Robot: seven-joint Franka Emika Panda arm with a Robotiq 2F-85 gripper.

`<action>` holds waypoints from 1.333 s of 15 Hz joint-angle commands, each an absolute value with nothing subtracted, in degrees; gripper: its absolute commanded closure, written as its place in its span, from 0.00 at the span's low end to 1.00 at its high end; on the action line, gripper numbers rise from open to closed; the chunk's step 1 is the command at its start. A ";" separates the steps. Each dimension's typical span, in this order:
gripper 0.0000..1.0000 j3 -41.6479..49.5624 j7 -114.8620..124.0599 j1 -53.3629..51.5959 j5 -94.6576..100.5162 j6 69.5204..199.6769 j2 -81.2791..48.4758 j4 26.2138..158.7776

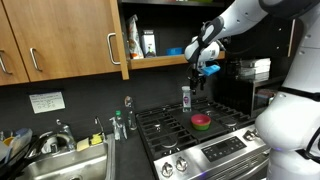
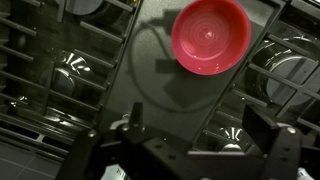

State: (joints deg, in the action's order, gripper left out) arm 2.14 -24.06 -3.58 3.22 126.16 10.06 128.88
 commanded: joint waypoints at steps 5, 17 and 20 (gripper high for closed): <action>0.00 1.79 -25.71 -3.27 3.20 125.99 10.73 128.41; 0.00 1.58 -25.80 -4.44 -4.54 130.65 13.78 138.35; 0.00 0.74 -23.77 -5.10 -6.70 131.10 14.00 141.76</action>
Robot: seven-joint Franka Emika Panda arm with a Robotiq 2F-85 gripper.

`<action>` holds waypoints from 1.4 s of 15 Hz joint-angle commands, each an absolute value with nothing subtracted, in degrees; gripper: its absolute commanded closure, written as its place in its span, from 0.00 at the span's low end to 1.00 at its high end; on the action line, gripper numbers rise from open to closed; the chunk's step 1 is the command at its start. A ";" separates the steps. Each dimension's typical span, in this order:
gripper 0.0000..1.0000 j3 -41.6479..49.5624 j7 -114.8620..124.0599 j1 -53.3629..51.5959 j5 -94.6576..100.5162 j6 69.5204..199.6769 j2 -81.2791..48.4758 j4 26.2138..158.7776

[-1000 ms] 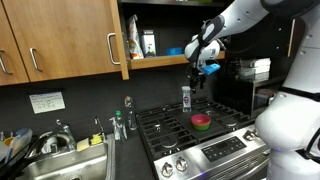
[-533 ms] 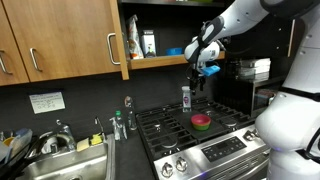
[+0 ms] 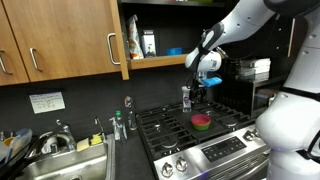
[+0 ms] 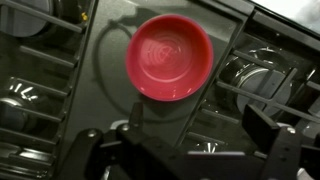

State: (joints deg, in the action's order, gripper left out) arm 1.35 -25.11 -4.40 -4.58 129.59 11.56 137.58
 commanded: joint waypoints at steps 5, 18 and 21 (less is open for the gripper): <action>0.00 -0.58 -21.54 -6.47 -8.54 128.76 14.08 145.48; 0.00 -0.89 -24.97 -7.29 -13.29 138.51 5.90 143.15; 0.00 -1.19 -24.59 -6.96 -13.36 138.34 4.35 141.92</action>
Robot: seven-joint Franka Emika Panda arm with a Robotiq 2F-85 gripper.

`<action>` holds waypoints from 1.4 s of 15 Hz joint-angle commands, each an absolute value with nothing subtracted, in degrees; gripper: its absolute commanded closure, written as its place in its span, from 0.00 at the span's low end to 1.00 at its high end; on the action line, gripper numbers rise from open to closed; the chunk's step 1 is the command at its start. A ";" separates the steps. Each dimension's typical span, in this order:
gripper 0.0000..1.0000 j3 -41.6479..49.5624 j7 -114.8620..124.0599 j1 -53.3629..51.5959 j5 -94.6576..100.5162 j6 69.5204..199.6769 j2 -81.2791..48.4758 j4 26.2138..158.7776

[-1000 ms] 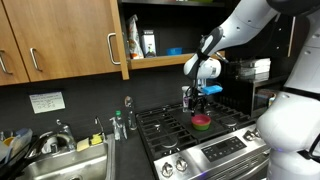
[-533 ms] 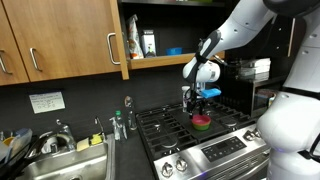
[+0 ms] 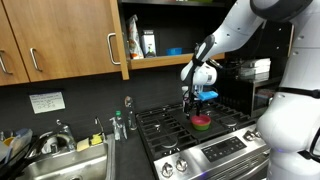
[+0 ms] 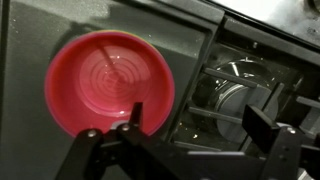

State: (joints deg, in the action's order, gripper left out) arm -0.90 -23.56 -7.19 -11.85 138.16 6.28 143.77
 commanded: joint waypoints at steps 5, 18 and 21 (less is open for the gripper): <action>0.00 -1.59 -24.34 -6.32 -12.52 139.50 -0.08 139.11; 0.58 -3.47 -24.14 -3.92 -12.48 140.16 -5.13 135.59; 0.81 -3.59 -23.95 -3.59 -12.24 140.07 -5.02 135.38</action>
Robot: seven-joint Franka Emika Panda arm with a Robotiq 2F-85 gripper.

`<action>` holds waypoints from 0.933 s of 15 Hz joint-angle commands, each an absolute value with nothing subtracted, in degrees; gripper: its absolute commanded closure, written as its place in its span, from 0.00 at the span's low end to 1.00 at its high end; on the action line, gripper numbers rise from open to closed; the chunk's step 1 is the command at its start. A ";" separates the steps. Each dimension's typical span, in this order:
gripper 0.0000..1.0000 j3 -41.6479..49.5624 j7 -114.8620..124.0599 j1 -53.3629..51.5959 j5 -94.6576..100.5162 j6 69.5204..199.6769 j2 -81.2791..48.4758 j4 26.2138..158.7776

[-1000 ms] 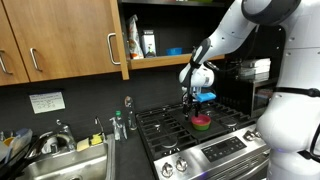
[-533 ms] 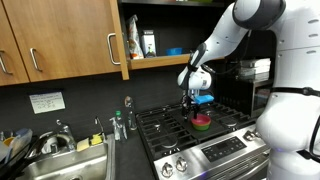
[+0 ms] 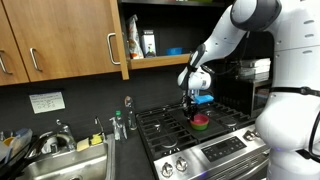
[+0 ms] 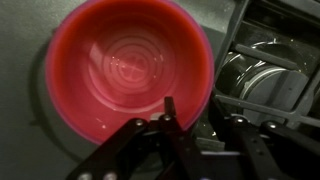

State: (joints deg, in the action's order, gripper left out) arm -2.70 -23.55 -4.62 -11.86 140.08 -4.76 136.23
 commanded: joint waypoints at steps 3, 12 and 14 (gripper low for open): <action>0.51 -3.70 -24.09 -3.52 -12.17 139.87 -4.18 135.53; 0.23 -4.04 -24.25 -3.56 -12.14 139.34 -2.90 135.46; 0.46 -3.90 -24.42 -3.41 -12.36 139.34 -2.42 135.56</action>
State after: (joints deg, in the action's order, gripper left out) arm -3.34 -23.56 -4.40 -11.85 140.07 -4.29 135.15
